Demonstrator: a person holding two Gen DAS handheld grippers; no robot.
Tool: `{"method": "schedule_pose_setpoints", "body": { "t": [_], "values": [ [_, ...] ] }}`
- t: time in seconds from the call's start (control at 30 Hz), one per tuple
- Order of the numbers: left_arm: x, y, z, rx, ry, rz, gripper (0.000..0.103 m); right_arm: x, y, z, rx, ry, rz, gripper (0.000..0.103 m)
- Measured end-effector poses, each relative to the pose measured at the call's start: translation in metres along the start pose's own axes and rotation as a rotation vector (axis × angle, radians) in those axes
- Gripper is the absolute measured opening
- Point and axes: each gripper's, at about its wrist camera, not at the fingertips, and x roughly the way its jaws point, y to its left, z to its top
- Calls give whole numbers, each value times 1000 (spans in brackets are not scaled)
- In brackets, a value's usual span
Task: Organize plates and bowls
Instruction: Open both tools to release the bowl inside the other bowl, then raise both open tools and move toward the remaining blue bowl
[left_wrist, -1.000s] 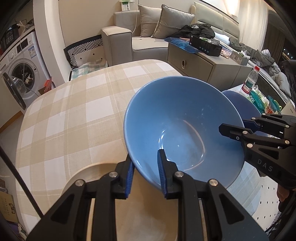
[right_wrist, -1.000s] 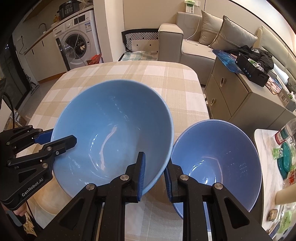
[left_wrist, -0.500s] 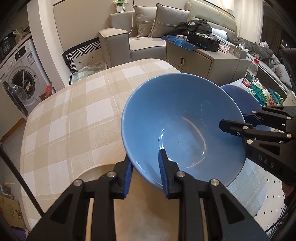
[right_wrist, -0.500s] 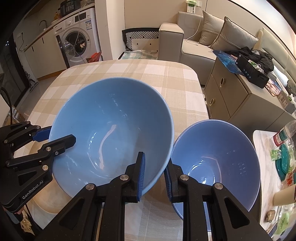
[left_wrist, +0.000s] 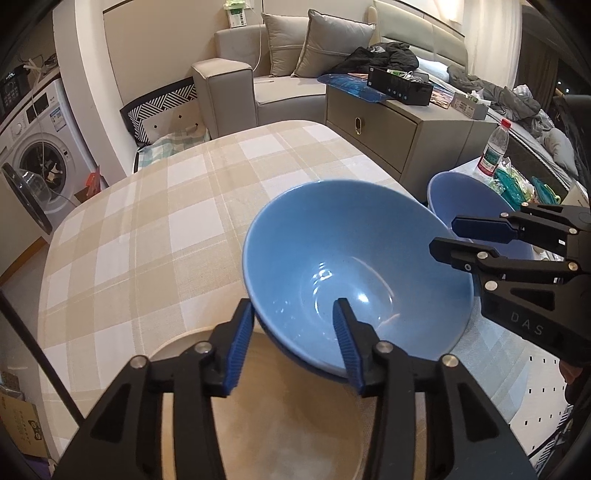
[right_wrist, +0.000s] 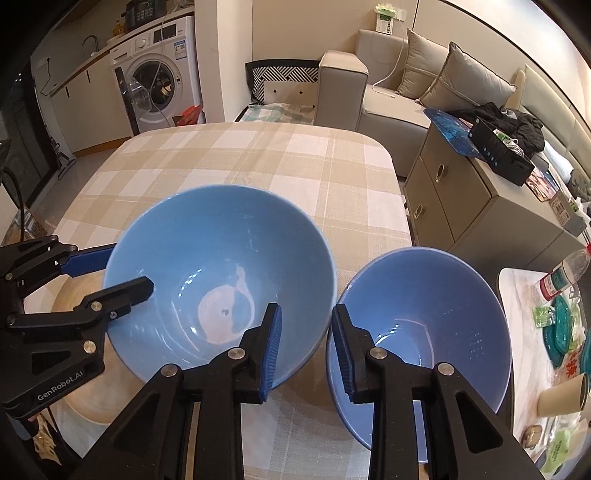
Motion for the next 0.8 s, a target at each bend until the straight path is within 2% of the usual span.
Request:
{"method": "schedule_pose_setpoints", "body": {
  "t": [0.07, 0.17, 0.23, 0.3, 0.43, 0.53, 0.6, 0.67, 0.8],
  "values": [
    [-3, 0, 0, 0, -7, -6, 51, -2, 0, 1, -3, -9, 5, 37],
    [-6, 2, 0, -10, -12, -15, 54, -6, -2, 1, 7, -26, 16, 50],
    [-7, 3, 1, -16, -12, -21, 55, -8, -4, 1, 17, -38, 29, 53],
    [-9, 5, 1, -25, -16, -33, 56, -11, -6, 0, 25, -46, 35, 68],
    [-8, 9, 0, -36, -12, -28, 57, -15, -8, -1, 35, -61, 30, 71],
    [-9, 11, 1, -41, -17, -33, 58, -18, -11, -1, 47, -72, 29, 79],
    [-11, 11, 1, -42, -23, -37, 65, -21, -13, -2, 56, -82, 33, 84],
    [-14, 11, 1, -51, -40, -41, 87, -22, -14, -2, 61, -89, 40, 88],
    [-19, 11, 3, -56, -59, -64, 95, -30, -17, -3, 66, -110, 35, 98]
  ]
}}
